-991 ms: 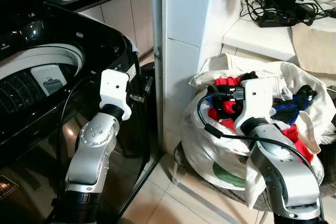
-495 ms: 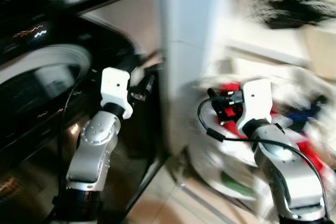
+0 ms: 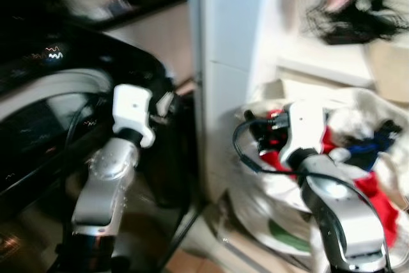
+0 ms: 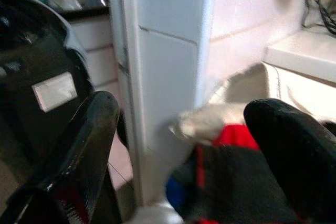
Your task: Clothes washing
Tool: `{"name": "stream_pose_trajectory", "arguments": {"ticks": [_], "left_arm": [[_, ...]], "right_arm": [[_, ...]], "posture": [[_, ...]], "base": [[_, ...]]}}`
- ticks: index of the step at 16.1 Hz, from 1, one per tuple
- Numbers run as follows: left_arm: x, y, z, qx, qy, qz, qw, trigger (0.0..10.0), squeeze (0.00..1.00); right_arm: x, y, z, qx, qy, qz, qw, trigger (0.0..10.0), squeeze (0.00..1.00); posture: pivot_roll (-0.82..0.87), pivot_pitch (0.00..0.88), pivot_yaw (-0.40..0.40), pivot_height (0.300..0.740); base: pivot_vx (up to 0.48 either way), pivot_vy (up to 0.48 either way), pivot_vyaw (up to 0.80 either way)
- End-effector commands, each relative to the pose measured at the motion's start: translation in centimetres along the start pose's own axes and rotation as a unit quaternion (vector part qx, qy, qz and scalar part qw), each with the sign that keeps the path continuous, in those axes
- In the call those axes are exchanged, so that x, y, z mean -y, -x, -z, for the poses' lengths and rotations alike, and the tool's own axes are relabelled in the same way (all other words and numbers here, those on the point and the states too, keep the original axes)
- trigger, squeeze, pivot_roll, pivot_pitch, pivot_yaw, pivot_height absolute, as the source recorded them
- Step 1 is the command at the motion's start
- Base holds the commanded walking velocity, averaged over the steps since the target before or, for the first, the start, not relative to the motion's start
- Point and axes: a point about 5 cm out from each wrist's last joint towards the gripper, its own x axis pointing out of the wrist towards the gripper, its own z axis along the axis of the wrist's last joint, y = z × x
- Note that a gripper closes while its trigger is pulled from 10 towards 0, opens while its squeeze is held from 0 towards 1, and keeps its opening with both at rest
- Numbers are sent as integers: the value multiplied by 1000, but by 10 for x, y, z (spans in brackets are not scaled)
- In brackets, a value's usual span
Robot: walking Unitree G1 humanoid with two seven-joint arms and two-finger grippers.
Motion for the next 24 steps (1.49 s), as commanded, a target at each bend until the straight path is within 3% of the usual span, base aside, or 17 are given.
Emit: {"name": "stream_pose_trajectory", "arguments": {"ticks": [1, 7, 9, 10, 12, 13, 15, 17, 18, 19, 20, 24], "left_arm": [[8, -3, -1, -2, 7, 20, 1000, 10000, 0], [9, -6, -1, -11, 40, 24, 999, 10000, 0], [11, -6, -1, -10, 28, 32, 999, 10000, 0], [15, -6, 1, -21, 38, 53, 998, 10000, 0], [26, 0, 5, -25, 8, 116, 993, 10000, 0], [27, 1, 5, -22, 5, 123, 992, 10000, 0], [33, 4, -3, -8, 32, 161, 986, 10000, 0], [32, 1, -2, -37, 86, 149, 984, 10000, 0], [34, 0, -3, -33, 94, 162, 982, 10000, 0], [33, -1, -4, -29, 89, 162, 982, 10000, 0], [33, -1, -3, -32, 88, 160, 983, 10000, 0], [32, -2, -2, -53, 98, 150, 982, 10000, 0]], "right_arm": [[7, 1, -2, 0, 9, 19, 1000, 10000, 0], [24, 1, -11, -5, 14, 67, 998, 10000, 0], [42, -1, -11, -41, 2, 116, 992, 10000, 0], [55, -1, -7, -66, -4, 144, 987, 10000, 1000], [65, 0, -8, -78, -10, 160, 984, 10000, 1000], [66, 1, -8, -79, -11, 162, 984, 10000, 1000], [78, 5, -7, -103, -14, 194, 975, 10000, 1000], [80, 5, -7, -104, -22, 193, 975, 10000, 1000], [81, 4, -8, -98, -28, 185, 977, 10000, 702], [82, 1, -9, -96, -32, 180, 979, 10000, 125], [85, -1, -8, -99, -33, 180, 978, 10000, 0], [88, -13, 0, -115, -35, 160, 980, 10000, 0]], "posture": [[-126, 0, 50, 740], [-134, 0, 52, 740], [-131, 0, 40, 740], [-130, 0, 36, 740], [-128, 0, 32, 740], [-130, 0, 31, 740], [-128, 0, 30, 740], [-129, 0, 32, 740], [-130, 0, 33, 740], [-130, 0, 33, 740], [-130, 0, 35, 740], [-129, 0, 36, 740]], "base": [[0, 0, 0], [0, 0, 0], [0, 0, 0], [0, 0, 0], [0, 0, 0], [0, 0, 0], [0, 0, 0], [0, 0, 0], [0, 0, 0], [0, 0, 0], [0, 0, 0], [0, 0, 0]]}}
